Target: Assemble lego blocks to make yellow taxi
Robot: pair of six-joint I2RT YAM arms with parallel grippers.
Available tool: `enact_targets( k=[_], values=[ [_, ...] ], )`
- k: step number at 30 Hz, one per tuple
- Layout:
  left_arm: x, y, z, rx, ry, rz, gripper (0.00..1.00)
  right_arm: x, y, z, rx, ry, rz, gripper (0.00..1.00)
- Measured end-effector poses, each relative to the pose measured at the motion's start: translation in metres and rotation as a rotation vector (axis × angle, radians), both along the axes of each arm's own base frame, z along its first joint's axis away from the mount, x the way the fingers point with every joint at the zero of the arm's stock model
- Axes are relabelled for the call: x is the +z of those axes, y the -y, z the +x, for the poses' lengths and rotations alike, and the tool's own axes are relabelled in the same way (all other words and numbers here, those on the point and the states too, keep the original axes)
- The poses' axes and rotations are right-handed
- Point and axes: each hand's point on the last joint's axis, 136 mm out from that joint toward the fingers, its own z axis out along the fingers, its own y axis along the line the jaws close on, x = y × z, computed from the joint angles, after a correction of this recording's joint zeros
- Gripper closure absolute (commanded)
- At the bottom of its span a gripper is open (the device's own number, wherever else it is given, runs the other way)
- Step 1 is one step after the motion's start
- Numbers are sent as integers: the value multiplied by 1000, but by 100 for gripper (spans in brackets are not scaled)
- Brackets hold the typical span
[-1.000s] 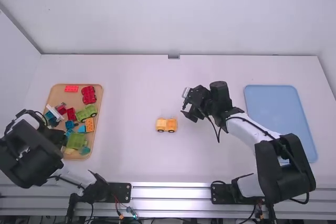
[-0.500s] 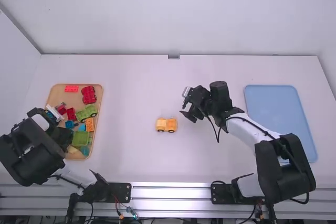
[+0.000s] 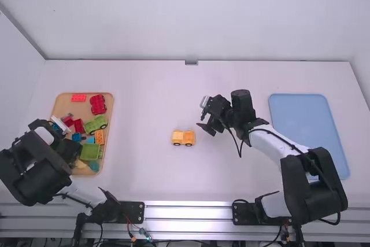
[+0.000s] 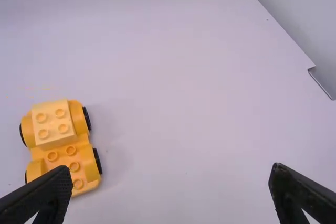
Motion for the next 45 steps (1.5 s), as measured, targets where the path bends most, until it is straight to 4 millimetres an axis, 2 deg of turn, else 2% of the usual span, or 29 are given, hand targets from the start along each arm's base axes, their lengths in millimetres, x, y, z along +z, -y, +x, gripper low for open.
enact_targets(
  k=[4,10,14,18,31,37,40,45],
  values=[
    [-3,18,2,-60,28,-77,51,0,0,0,1,-1,1,1],
    [-3,23,5,-77,50,-100,52,0,-1,-1,2,-2,3,1],
    [-1,29,3,-71,42,-131,60,0,-1,0,-1,-6,6,1],
    [2,32,6,-83,57,-157,61,0,0,0,-8,-13,10,1],
    [4,36,5,-84,56,-178,55,2,-4,-4,11,-22,28,1],
    [4,39,8,-96,55,-178,54,2,-12,-9,36,-23,29,1],
    [9,42,14,-122,68,-161,53,2,-14,-10,42,-23,29,1],
    [30,46,23,-144,121,-104,46,2,-14,-10,41,-23,30,1]
  ],
)
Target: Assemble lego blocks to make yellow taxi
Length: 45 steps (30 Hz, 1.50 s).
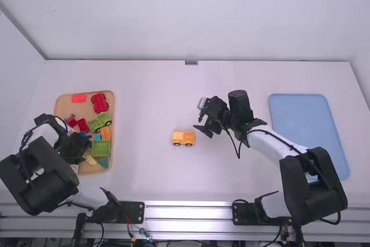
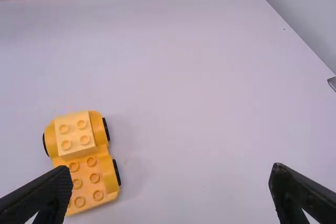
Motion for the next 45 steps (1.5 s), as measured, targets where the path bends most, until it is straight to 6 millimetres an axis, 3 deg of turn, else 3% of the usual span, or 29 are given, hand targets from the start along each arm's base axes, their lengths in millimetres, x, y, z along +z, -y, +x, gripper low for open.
enact_targets(
  k=[10,26,31,38,39,40,41,42,43,45],
  values=[
    [17,10,-10,2,37,35,50,0,0,0,0,-1,0,1],
    [10,10,-11,-39,48,50,46,0,0,0,0,-1,0,1],
    [-1,9,-10,-83,69,80,41,0,0,0,-1,-1,1,1],
    [-7,12,-13,-122,71,83,58,1,0,1,0,7,3,1],
    [-7,11,-12,-123,74,88,55,1,0,1,-1,6,3,1],
    [-7,10,-11,-129,78,93,44,1,0,1,-1,6,3,1],
    [-7,10,-11,-128,78,93,43,1,0,1,0,6,3,1],
    [-7,10,-11,-129,77,93,16,1,-1,1,1,7,3,1],
    [-7,10,-11,-125,75,94,5,1,-1,0,2,6,3,1],
    [-8,9,-13,-110,67,97,4,1,-2,-1,6,6,3,2]
  ],
)
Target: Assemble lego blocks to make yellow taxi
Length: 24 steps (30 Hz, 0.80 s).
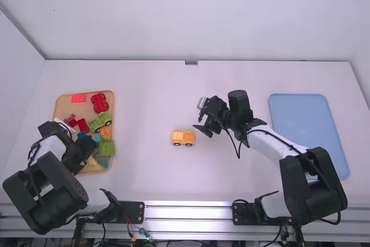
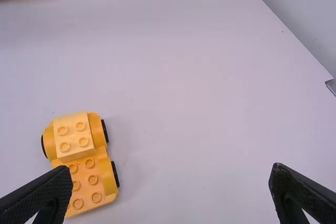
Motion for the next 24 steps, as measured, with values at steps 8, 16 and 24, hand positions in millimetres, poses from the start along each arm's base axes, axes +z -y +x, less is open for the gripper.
enact_targets(
  k=[8,16,24],
  values=[
    [0,-3,-1,54,-6,3,7,8,-10,1,24,43,15,2],
    [2,-4,6,78,30,-5,4,24,-14,11,20,123,52,1],
    [15,-7,20,23,74,-4,7,48,-9,30,-33,200,121,1]
  ],
)
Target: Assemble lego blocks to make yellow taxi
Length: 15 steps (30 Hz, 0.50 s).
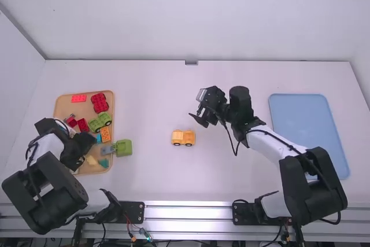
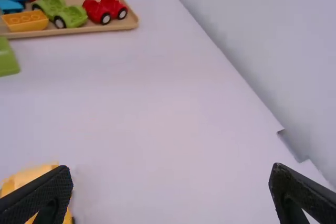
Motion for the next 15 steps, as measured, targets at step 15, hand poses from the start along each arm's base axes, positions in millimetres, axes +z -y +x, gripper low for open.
enact_targets(
  k=[15],
  values=[
    [24,10,33,-10,126,-72,7,17,37,21,-104,-100,156,1]
  ],
)
